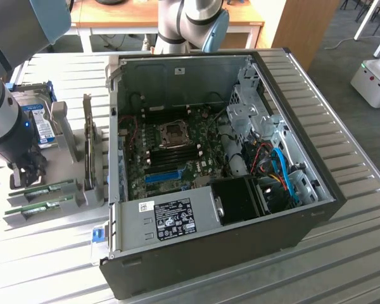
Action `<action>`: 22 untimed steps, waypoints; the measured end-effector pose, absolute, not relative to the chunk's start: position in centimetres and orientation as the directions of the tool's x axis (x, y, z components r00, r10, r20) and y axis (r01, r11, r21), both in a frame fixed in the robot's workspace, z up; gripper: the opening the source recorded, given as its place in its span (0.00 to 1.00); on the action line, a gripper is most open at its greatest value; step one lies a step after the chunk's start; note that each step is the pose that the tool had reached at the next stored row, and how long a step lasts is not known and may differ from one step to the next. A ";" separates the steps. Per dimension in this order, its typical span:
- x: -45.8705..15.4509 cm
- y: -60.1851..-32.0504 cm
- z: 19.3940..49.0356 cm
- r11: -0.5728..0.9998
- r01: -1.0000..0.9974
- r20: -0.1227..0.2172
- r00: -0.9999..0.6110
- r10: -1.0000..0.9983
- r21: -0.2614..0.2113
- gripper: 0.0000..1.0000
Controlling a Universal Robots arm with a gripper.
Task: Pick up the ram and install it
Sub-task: 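Pick up the ram and move it above insertion slot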
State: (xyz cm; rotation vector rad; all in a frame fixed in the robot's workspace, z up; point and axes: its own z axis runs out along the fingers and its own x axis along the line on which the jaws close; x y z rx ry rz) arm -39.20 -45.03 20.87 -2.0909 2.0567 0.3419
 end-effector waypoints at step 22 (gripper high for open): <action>-39.1 -45.0 22.3 -0.018 -0.999 -0.227 0.011 -0.974 0.028 0.30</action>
